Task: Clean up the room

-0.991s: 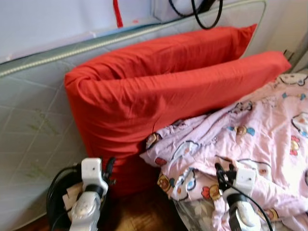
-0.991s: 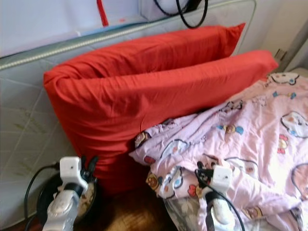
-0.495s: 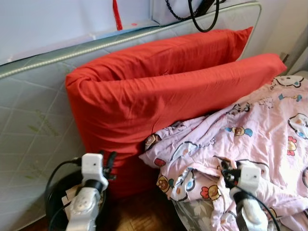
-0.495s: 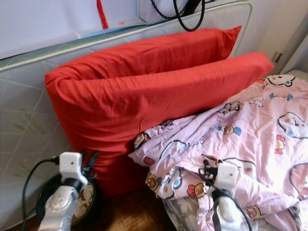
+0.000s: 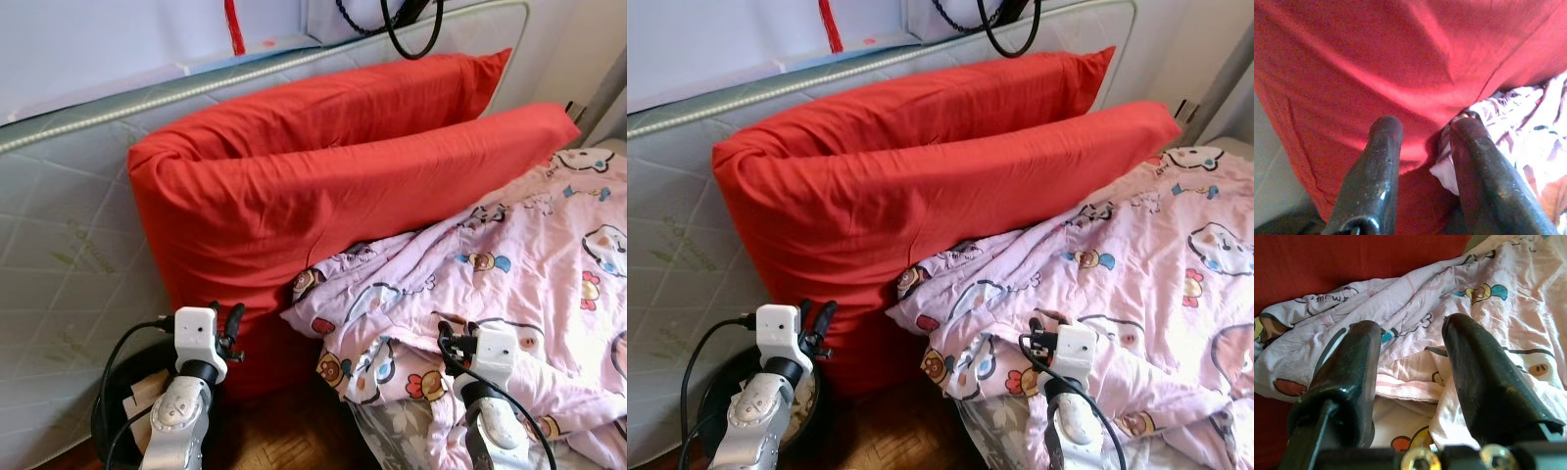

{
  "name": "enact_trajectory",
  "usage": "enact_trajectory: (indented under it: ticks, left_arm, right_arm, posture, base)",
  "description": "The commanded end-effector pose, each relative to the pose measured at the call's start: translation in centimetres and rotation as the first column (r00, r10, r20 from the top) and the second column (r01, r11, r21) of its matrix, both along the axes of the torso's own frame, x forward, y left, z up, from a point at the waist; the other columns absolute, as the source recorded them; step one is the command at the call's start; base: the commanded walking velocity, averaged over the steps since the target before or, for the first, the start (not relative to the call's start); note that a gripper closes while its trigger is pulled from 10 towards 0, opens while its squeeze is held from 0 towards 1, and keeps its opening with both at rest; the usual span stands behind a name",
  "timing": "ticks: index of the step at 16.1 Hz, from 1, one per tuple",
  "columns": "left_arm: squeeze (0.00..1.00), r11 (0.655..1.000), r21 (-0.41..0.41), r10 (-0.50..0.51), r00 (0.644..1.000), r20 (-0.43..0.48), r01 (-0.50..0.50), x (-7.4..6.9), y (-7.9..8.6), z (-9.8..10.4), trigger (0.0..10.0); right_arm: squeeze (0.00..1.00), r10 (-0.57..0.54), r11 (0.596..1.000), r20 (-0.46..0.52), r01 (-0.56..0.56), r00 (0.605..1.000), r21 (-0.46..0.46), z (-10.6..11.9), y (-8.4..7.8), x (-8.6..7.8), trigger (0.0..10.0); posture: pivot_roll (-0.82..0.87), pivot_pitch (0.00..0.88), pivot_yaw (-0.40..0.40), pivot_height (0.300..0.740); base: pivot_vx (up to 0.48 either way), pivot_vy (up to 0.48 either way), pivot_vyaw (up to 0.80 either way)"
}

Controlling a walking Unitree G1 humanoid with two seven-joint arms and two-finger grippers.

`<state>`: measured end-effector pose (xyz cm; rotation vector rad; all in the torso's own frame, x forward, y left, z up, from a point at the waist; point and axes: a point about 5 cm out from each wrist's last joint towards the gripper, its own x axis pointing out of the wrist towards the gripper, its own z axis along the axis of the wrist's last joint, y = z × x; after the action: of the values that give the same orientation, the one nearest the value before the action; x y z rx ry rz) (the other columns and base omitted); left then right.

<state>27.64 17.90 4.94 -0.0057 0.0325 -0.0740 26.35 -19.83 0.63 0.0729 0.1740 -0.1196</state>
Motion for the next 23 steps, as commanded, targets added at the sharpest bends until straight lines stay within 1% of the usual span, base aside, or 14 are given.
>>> enact_trajectory:
  ticks: [1,2,3,4,7,10,12,13,16,23]
  left_arm:
    - [0.0,1.0,0.007,-0.001,1.0,-0.012,0.001,-0.25,-0.02,-0.12,10.0]
    - [0.0,1.0,0.006,-0.004,1.0,-0.012,0.004,-0.2,-0.1,-0.06,10.0]
    - [0.0,1.0,0.004,-0.004,1.0,-0.012,0.004,-0.15,-0.14,0.01,10.0]
    - [0.0,1.0,0.003,-0.004,1.0,-0.011,0.004,-0.14,-0.15,0.03,10.0]
    - [0.0,1.0,0.001,-0.004,1.0,-0.013,0.004,-0.12,-0.18,0.11,10.0]
    - [0.0,1.0,0.003,-0.005,1.0,-0.015,0.005,-0.1,-0.2,0.15,10.0]
    - [0.0,1.0,0.001,-0.005,1.0,-0.015,0.005,-0.12,-0.23,0.16,10.0]
    - [0.0,1.0,0.0,-0.005,1.0,-0.015,0.005,-0.13,-0.24,0.17,10.0]
    - [0.0,1.0,-0.001,-0.005,1.0,-0.017,0.005,-0.13,-0.26,0.14,10.0]
    - [0.0,1.0,-0.004,-0.018,0.999,-0.031,0.018,-0.17,-0.57,-0.02,10.0]
  right_arm:
    - [0.0,-0.013,1.0,-0.029,0.013,1.0,0.0,-0.25,-0.1,-0.07,10.0]
    - [0.0,-0.02,1.0,-0.043,0.02,0.999,-0.001,-0.34,-0.3,-0.01,10.0]
    - [0.0,-0.016,1.0,-0.038,0.016,0.999,-0.002,-0.28,-0.35,0.01,10.0]
    - [0.0,-0.013,1.0,-0.03,0.013,0.999,-0.002,-0.22,-0.33,-0.01,10.0]
    - [0.0,-0.007,1.0,-0.009,0.007,1.0,0.014,-0.05,-0.05,0.0,10.0]
    - [0.0,0.003,1.0,-0.043,-0.003,0.999,0.014,-0.31,0.31,0.17,10.0]
    - [0.0,0.017,1.0,-0.049,-0.017,0.999,0.019,-0.39,0.49,0.25,10.0]
    - [0.0,0.015,1.0,-0.033,-0.014,0.999,0.02,-0.3,0.38,0.18,10.0]
    - [0.0,0.01,1.0,-0.032,-0.009,0.999,0.026,-0.35,0.16,0.11,10.0]
    - [0.0,0.022,0.999,-0.067,-0.019,0.998,0.037,-0.88,0.54,0.0,10.0]
  posture:
    - [0.04,0.129,0.0,0.696]
    - [0.04,0.13,0.0,0.691]
    - [0.04,0.131,0.0,0.676]
    - [0.04,0.131,0.0,0.671]
    - [0.04,0.131,0.0,0.671]
    - [0.04,0.131,-0.001,0.671]
    - [0.04,0.131,-0.001,0.656]
    - [0.04,0.132,-0.002,0.646]
    - [0.04,0.133,-0.001,0.646]
    - [0.04,0.13,0.0,0.646]
  base:
    - [0.0,0.0,0.0]
    - [0.0,0.0,0.0]
    - [0.0,0.0,0.0]
    - [0.0,0.0,0.0]
    - [0.0,0.0,0.0]
    - [0.0,0.0,0.0]
    - [0.0,0.0,0.0]
    - [0.0,0.0,0.0]
    - [0.0,0.0,0.0]
    - [0.0,0.0,0.0]
